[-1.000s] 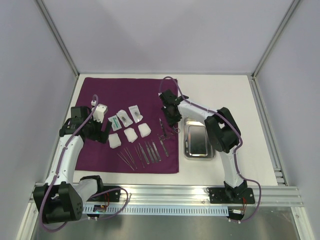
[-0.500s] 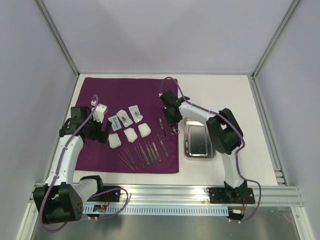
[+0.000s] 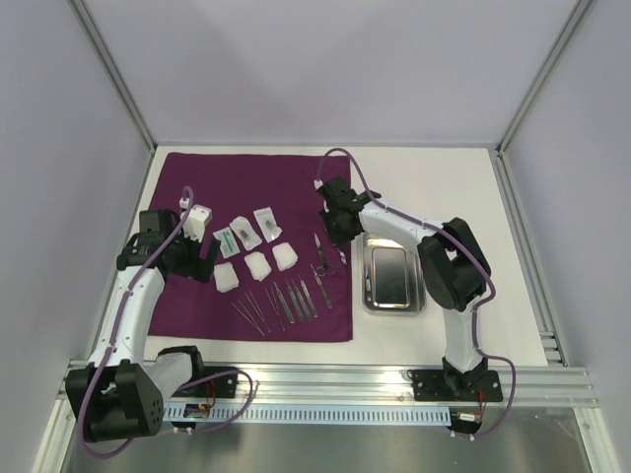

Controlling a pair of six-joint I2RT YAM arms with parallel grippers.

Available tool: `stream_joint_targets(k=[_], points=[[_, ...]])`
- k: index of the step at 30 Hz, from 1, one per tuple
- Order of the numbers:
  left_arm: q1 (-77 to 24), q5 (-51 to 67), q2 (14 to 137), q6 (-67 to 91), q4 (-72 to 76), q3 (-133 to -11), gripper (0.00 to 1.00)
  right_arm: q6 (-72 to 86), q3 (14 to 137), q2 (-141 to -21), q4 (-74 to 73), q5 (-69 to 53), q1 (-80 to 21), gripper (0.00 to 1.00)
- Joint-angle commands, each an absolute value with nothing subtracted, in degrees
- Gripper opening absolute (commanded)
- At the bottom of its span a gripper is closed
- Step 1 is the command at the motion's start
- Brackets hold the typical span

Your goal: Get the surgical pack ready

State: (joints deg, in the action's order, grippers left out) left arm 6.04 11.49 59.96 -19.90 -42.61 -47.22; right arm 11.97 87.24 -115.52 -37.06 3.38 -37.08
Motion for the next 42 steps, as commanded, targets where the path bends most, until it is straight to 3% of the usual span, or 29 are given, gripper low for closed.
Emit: stream_joint_targets(k=[1,30,42], points=[[6.2,11.2,58.8,-20.7,-42.6,-48.6,1.00,12.7,87.1,-115.0,-34.5,1.0,-36.8,0.00],[6.3,11.8,58.0,-21.1,-42.6,-48.6,1.00,20.4,75.0,-105.2,-23.6,-12.3,-32.6,0.01],[6.2,11.6,57.9,-21.1,-42.5,-48.5,1.00,22.2,71.7,-109.5,-21.4,-10.8,-33.0,0.00]])
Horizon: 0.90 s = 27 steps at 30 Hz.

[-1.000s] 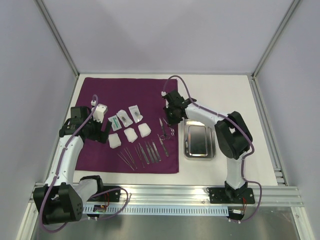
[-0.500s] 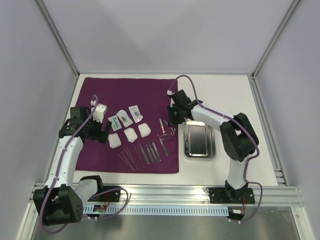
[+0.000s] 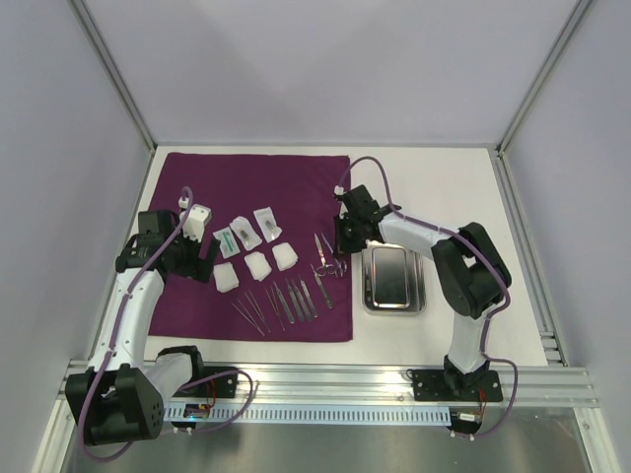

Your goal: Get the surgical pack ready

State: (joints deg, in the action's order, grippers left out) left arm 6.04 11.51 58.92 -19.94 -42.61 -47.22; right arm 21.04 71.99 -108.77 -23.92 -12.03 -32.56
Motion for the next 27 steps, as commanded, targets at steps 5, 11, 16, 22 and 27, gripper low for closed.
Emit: stream_joint_targets(k=[5,11,16,22,27], points=[[6.2,11.6,58.1,-21.1,-42.5,-48.7,1.00,21.3,73.3,-110.7,-23.0,-8.4,-34.1,0.00],[6.3,11.4,58.4,-21.1,-42.3,-48.5,1.00,19.8,75.2,-112.5,-25.1,-5.9,-35.8,0.00],[6.3,11.2,58.4,-21.1,-42.4,-48.5,1.00,19.3,76.0,-114.6,-25.7,-5.7,-35.8,0.00],[6.3,10.9,59.5,-20.7,-42.5,-49.0,1.00,18.6,76.9,-114.4,-26.6,-5.0,-35.8,0.02],[6.3,10.1,60.0,-20.4,-42.7,-49.3,1.00,17.5,78.6,-114.8,-28.6,-2.6,-36.1,0.08]])
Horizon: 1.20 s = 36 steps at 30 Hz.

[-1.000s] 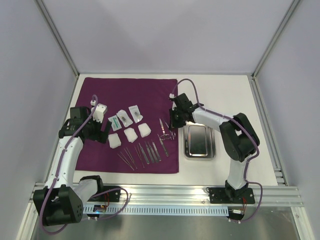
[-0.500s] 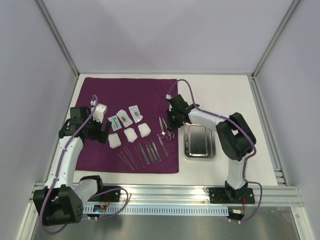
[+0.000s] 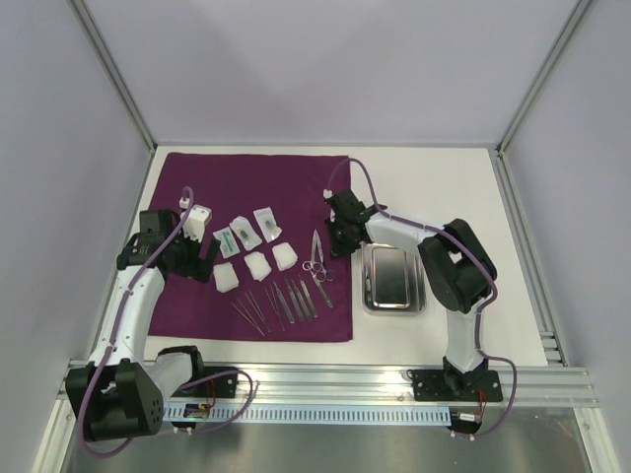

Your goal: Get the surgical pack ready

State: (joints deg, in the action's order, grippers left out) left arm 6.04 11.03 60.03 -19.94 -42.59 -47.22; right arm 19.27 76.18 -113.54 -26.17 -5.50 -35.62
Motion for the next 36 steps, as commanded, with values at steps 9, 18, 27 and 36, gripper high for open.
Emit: stream_joint_targets(k=[9,18,27,36], points=[[6.3,10.4,58.4,-20.6,-43.5,-49.4,1.00,17.3,79.9,-113.6,-30.6,-0.3,-36.6,0.22],[6.3,11.4,57.0,-20.4,-43.6,-48.8,1.00,16.8,82.7,-113.8,-33.6,1.8,-37.1,0.33],[6.3,11.0,57.2,-20.7,-43.1,-48.1,1.00,15.5,86.3,-116.5,-35.8,3.6,-39.3,0.33],[6.3,10.9,57.6,-20.7,-42.4,-47.5,1.00,17.0,87.4,-117.6,-35.3,3.0,-41.2,0.33]])
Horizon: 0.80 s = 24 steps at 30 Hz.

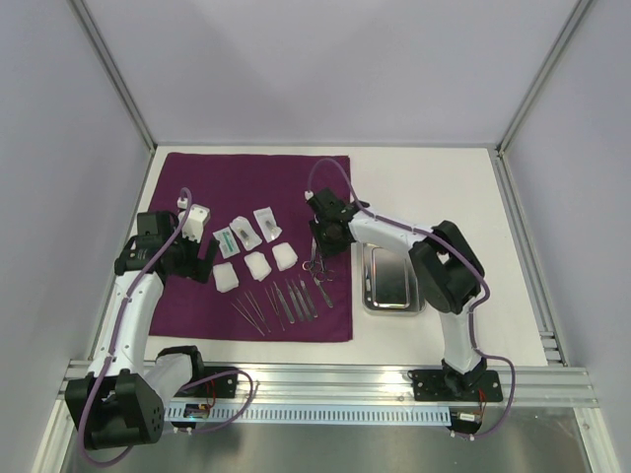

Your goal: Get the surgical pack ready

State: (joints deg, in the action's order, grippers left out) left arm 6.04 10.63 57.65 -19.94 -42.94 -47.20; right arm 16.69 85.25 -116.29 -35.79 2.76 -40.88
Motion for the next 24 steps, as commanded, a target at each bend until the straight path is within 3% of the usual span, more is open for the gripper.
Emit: stream_joint_targets(k=[1,15,18,24], points=[[6.3,11.0,57.6,-20.7,-42.4,-47.5,1.00,17.2,87.2,-117.9,-35.1,3.0,-41.4,0.33],[6.3,11.0,57.7,-20.9,-42.1,-47.1,1.00,18.4,88.4,-123.4,-35.3,7.5,-42.6,0.33],[6.3,11.1,57.7,-20.9,-42.0,-47.1,1.00,18.4,88.6,-124.5,-36.4,9.8,-42.5,0.28],[6.2,11.0,57.8,-20.9,-42.0,-47.2,1.00,18.6,87.9,-124.8,-36.5,11.3,-42.8,0.04]])
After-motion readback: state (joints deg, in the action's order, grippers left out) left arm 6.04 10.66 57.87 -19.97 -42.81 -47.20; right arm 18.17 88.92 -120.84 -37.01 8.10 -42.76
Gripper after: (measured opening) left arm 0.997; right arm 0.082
